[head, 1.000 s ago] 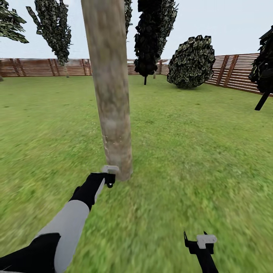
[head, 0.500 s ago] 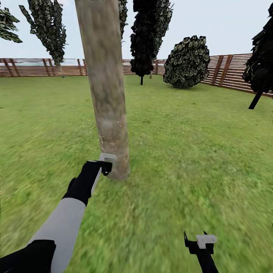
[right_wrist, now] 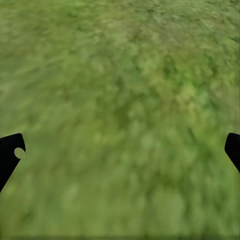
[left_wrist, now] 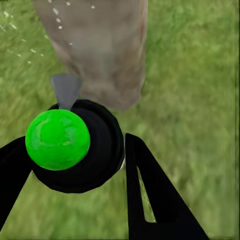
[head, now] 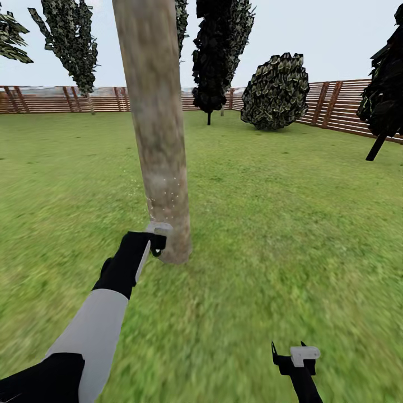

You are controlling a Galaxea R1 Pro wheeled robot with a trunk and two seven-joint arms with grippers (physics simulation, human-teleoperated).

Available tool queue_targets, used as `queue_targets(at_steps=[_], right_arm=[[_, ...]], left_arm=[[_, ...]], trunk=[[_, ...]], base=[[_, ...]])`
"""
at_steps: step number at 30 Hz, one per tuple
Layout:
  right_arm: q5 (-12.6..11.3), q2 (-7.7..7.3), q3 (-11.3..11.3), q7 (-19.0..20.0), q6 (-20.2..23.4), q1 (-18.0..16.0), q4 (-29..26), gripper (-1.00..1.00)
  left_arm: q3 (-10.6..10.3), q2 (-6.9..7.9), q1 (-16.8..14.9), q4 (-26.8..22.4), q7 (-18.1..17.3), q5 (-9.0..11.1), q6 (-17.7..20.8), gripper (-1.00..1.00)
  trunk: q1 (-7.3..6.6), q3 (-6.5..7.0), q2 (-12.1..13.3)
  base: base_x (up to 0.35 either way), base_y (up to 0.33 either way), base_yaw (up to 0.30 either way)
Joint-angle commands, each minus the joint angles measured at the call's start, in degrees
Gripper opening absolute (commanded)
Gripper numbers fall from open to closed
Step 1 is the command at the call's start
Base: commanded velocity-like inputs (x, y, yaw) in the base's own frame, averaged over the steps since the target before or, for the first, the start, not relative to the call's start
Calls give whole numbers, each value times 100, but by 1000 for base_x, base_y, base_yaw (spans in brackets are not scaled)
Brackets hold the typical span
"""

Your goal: In the garden, pick up the pesticide atomizer on the floor and spray pesticide onto both trees until each tree trunk is fully covered.

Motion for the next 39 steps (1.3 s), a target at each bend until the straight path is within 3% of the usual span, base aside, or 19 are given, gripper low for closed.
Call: queue_targets(at_steps=[1, 2, 5, 9, 11, 14, 16, 18, 20, 22, 24, 26, 29, 32, 34, 39], right_arm=[[1, -1, 0, 0, 0, 0, 0, 100], [-1, -1, 2, 0, 0, 0, 0, 100], [1, 1, 3, 0, 0, 0, 0, 100], [-2, 3, 2, 0, 0, 0, 0, 100], [0, 3, 2, 0, 0, 0, 0, 100], [0, 0, 1, 0, 0, 0, 0, 100], [-1, 1, 0, 0, 0, 0, 0, 100], [0, 1, 0, 0, 0, 0, 0, 100], [1, -1, 1, 0, 0, 0, 0, 100], [1, 1, 2, 0, 0, 0, 0, 100], [1, 4, 1, 0, 0, 0, 0, 100], [1, 3, 0, 0, 0, 0, 0, 100], [1, 3, 0, 0, 0, 0, 0, 100], [1, 2, 0, 0, 0, 0, 0, 100], [1, 0, 0, 0, 0, 0, 0, 100], [1, 0, 1, 0, 0, 0, 0, 100]], left_arm=[[-81, -30, -3, -105, -1, -37, 94, -100], [-134, -35, -2, -186, -1, -34, 144, -100], [-201, 56, 35, -784, -8, -51, 763, -100], [-190, 462, 46, -959, -33, -45, 903, -100], [-200, 482, 51, -966, -36, -39, 909, -100], [-285, 303, 69, -977, -41, -27, 911, -100], [-502, 83, 72, -978, -40, -27, 912, -100], [-774, -1, 61, -978, -39, -21, 912, -100], [-850, -2, 57, -999, -38, -24, 912, -100], [-793, 27, 56, -1152, -38, -38, 919, -100], [-569, 56, 56, -1271, -42, -47, 926, -100], [-170, 202, 22, -1290, -51, -42, 935, -100], [-34, 390, -10, -1256, -55, -31, 938, -100], [-56, 323, -18, -1257, -55, -28, 987, -100], [-122, 132, -132, -1266, -55, -26, 1197, -100], [-144, 47, -326, -1289, -232, -19, 1279, -100]], trunk=[[0, 0, 0], [0, 0, 0], [0, 0, 0], [0, 0, 0], [0, 0, 0], [0, 0, 0], [0, 0, 0], [0, 0, 0], [0, 0, 0], [0, 0, 0], [0, 0, 0], [0, 0, 0], [0, 0, 0], [0, 0, 0], [0, 0, 0], [0, 0, 0]], base=[[0, 0, 0], [0, 0, 0], [0, 0, 0], [0, 0, 0], [0, 0, 0], [0, 0, 0], [-24, 0, 0], [-196, 0, 0], [-233, 0, 0], [-94, 0, 0], [-31, 0, 0], [-9, 0, 0], [-2, 0, 0], [0, 0, 0], [0, 0, 0], [0, 0, 0]])
